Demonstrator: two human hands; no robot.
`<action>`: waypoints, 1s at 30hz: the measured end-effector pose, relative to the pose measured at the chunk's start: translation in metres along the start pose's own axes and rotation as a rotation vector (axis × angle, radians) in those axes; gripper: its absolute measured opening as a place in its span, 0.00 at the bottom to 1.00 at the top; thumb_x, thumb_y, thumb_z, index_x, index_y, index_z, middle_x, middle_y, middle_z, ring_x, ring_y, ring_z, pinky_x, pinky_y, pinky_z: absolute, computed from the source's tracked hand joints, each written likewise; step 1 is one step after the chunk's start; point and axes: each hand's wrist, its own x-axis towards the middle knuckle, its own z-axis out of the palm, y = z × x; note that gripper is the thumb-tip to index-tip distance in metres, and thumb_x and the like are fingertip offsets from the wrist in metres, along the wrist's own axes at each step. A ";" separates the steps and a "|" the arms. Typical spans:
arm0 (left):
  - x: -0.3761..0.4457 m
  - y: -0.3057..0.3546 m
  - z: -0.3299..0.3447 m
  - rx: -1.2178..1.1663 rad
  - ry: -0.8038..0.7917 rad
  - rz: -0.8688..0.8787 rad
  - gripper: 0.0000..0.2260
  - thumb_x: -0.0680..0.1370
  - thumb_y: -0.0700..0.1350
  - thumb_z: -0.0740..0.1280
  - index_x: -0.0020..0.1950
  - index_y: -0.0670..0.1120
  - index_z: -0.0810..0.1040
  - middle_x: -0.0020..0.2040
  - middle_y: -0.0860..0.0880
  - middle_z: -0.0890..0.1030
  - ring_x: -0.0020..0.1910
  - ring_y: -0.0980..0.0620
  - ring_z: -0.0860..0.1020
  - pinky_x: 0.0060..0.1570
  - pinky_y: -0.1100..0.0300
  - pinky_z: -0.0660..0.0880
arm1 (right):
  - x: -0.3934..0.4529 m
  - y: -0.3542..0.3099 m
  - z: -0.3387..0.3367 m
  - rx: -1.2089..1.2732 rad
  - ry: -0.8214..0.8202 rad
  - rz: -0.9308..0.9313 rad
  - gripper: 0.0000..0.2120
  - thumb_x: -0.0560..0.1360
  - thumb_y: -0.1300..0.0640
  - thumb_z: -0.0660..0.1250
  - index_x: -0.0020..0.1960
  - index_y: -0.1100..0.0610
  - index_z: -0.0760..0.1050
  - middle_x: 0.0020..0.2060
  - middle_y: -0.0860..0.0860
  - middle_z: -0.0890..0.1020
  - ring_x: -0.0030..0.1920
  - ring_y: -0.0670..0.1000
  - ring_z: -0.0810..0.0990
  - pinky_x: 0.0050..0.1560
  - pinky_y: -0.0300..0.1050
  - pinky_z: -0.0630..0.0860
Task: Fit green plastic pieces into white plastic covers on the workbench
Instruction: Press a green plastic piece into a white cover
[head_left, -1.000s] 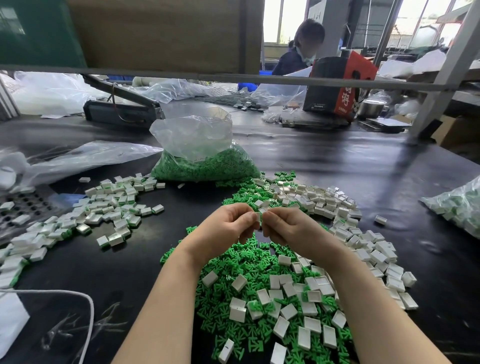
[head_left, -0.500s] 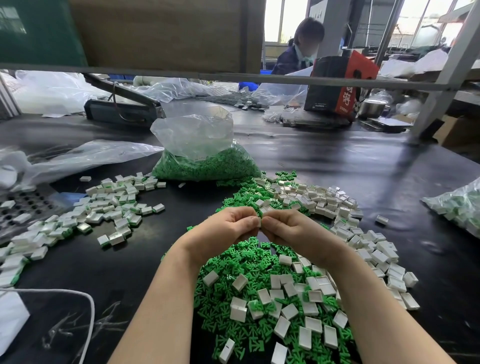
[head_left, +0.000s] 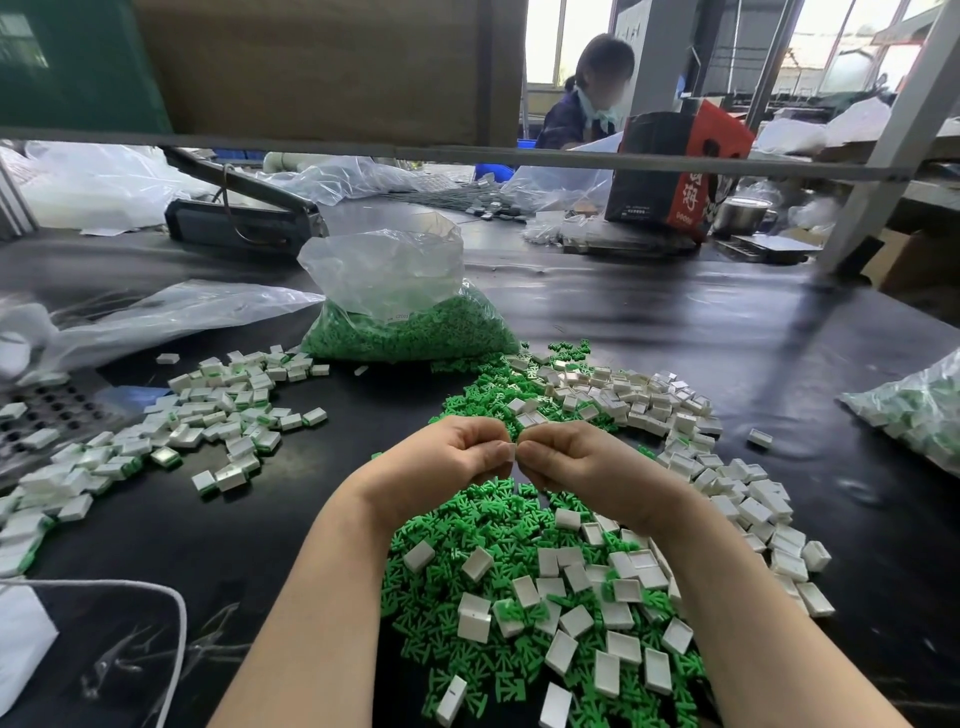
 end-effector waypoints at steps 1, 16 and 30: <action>0.000 -0.001 0.000 0.007 0.008 -0.003 0.09 0.82 0.41 0.63 0.47 0.36 0.78 0.35 0.51 0.75 0.31 0.60 0.68 0.33 0.69 0.65 | 0.000 0.000 0.000 -0.016 0.005 0.001 0.15 0.82 0.59 0.60 0.36 0.55 0.71 0.28 0.46 0.70 0.30 0.44 0.67 0.36 0.41 0.67; -0.001 0.004 -0.003 -0.129 0.159 0.087 0.05 0.76 0.39 0.70 0.47 0.47 0.84 0.37 0.51 0.84 0.37 0.58 0.80 0.41 0.68 0.74 | -0.004 0.007 -0.002 0.400 -0.006 0.079 0.18 0.75 0.40 0.63 0.38 0.54 0.76 0.29 0.49 0.70 0.28 0.44 0.66 0.30 0.32 0.67; -0.004 0.011 -0.002 -0.117 0.167 0.124 0.05 0.75 0.39 0.71 0.46 0.46 0.86 0.40 0.50 0.77 0.48 0.60 0.74 0.54 0.68 0.69 | 0.003 0.004 0.016 0.912 -0.087 0.085 0.19 0.71 0.42 0.64 0.46 0.60 0.76 0.36 0.52 0.78 0.34 0.47 0.73 0.37 0.37 0.67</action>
